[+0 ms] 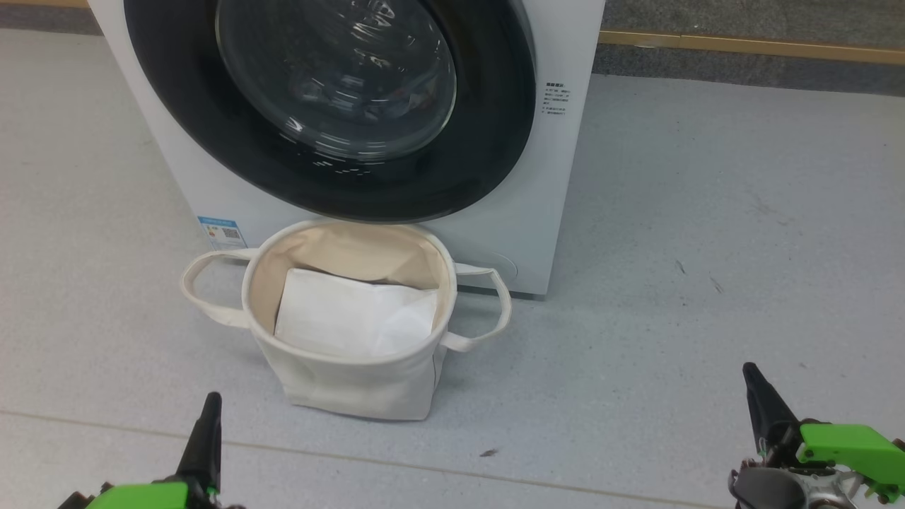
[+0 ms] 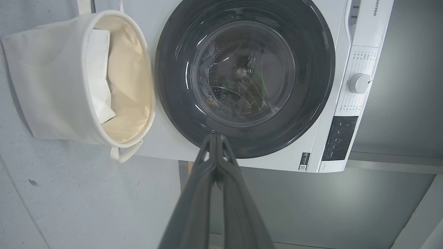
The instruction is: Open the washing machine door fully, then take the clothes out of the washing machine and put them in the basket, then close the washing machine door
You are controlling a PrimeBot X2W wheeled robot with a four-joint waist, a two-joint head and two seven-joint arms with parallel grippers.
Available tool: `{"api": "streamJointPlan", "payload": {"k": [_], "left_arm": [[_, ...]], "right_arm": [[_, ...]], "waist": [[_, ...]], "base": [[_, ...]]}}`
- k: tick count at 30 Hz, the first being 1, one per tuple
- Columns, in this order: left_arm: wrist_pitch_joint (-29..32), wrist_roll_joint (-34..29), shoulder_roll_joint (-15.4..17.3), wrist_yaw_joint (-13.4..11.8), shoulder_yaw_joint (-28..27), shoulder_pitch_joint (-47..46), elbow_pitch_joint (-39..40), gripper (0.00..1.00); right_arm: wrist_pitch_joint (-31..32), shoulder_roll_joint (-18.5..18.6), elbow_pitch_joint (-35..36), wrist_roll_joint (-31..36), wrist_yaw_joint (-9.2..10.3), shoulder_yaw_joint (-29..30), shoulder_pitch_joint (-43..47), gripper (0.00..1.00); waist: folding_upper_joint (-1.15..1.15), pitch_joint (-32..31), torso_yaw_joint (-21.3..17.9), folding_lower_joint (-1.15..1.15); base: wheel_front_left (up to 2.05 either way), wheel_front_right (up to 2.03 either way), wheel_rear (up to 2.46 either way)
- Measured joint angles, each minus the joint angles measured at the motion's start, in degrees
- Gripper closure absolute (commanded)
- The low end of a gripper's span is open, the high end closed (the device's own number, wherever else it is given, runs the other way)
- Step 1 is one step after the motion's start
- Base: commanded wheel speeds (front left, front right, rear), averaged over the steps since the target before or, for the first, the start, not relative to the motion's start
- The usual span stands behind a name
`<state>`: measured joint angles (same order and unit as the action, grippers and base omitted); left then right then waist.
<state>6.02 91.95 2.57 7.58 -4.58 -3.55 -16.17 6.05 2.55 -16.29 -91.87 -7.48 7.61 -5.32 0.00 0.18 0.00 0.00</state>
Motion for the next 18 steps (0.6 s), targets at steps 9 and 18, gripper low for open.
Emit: {"api": "streamJointPlan", "payload": {"k": [9, 18], "left_arm": [[0.00, 0.00, 0.00, 0.00, 0.00, 0.00, 0.00, 1.00], [0.00, 0.00, 0.00, 0.00, 0.00, 0.00, 0.00, 1.00]], "right_arm": [[0.00, 0.00, 0.00, 0.00, 0.00, 0.00, 0.00, 1.00], [0.00, 0.00, 0.00, 0.00, 0.00, 0.00, 0.00, 1.00]], "waist": [[0.00, 0.00, 0.00, 0.00], [0.00, 0.00, 0.00, 0.00]], "base": [[0.00, 0.00, 0.00], [0.00, 0.00, 0.00]]}}
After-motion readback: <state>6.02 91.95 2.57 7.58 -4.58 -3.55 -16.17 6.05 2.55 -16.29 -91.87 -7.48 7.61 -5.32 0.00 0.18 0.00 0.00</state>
